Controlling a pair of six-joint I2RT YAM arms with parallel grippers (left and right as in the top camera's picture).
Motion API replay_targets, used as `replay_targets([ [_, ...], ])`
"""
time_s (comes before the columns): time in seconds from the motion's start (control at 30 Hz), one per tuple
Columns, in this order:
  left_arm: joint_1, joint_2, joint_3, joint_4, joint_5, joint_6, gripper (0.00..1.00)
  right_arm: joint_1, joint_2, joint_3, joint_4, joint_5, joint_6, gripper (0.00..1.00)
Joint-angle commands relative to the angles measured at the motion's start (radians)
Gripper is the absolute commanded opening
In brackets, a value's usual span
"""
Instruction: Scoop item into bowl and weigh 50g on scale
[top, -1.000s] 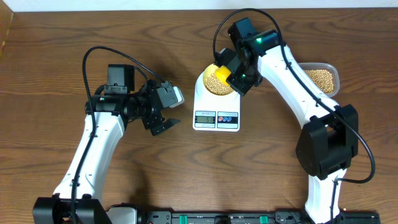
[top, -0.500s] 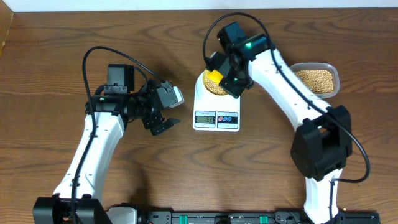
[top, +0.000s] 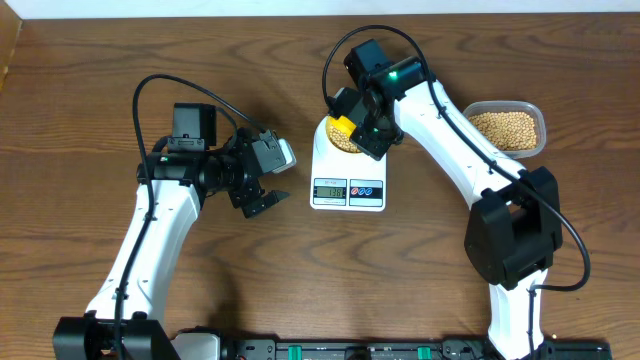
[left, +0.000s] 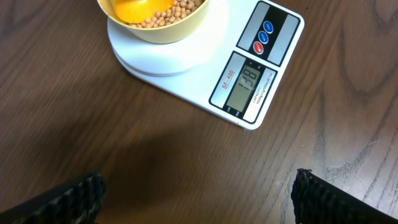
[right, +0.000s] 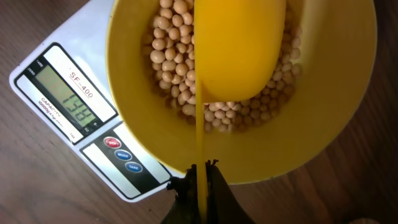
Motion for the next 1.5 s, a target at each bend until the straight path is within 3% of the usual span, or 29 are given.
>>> replay_targets([
  [0.0, 0.003, -0.013, 0.003, -0.004, 0.016, -0.009, 0.98, 0.0, -0.008, -0.002, -0.001, -0.03, 0.001, 0.01],
  [0.43, 0.003, -0.013, 0.003, -0.004, 0.016, -0.009, 0.98, -0.061, -0.034, -0.002, -0.016, -0.135, 0.042, 0.01],
  [0.83, 0.003, -0.013, 0.003, -0.004, 0.016, -0.009, 0.98, -0.132, -0.071, 0.0, -0.02, -0.396, 0.042, 0.01],
  [1.47, 0.003, -0.013, 0.003, -0.004, 0.016, -0.009, 0.98, -0.153, -0.092, 0.0, -0.033, -0.402, 0.041, 0.01],
])
